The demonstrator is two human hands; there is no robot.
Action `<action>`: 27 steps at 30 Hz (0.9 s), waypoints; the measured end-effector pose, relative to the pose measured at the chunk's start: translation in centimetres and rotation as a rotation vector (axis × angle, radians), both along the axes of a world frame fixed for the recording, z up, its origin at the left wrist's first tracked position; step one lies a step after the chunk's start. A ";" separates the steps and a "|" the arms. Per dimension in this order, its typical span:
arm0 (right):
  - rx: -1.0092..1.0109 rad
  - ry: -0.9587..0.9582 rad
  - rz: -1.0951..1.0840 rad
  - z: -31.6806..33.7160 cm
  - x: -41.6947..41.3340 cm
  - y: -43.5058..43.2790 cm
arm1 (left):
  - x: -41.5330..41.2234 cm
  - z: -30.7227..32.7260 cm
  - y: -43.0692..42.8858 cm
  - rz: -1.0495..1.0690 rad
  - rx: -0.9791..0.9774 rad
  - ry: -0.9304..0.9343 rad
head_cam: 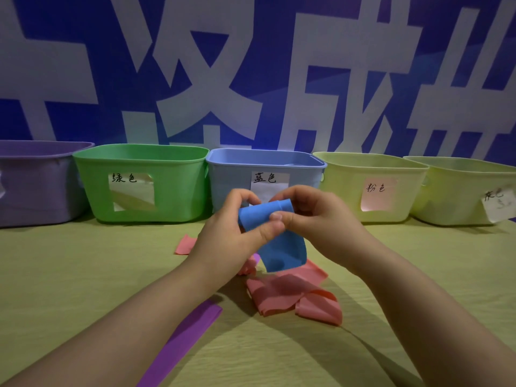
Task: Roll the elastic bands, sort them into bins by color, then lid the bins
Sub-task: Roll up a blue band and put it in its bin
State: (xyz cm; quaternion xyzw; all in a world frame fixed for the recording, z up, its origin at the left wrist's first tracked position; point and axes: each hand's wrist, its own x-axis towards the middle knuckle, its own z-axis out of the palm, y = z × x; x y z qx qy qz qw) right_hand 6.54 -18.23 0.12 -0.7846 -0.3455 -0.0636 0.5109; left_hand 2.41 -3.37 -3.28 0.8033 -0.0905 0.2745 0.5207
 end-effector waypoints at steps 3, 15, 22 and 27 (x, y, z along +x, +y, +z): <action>0.025 0.048 0.002 -0.2 0.0 0.0 | 0.1 0.0 0.0 0.057 0.044 -0.020; 0.061 0.021 0.083 -0.2 0.0 0.0 | 0.2 0.1 0.3 0.083 -0.017 -0.115; 0.019 -0.012 -0.063 -0.3 0.3 0.1 | -0.6 0.2 -0.2 0.060 0.152 -0.101; 0.040 0.024 0.016 -0.2 0.2 0.0 | -0.2 0.1 0.1 0.131 0.172 -0.098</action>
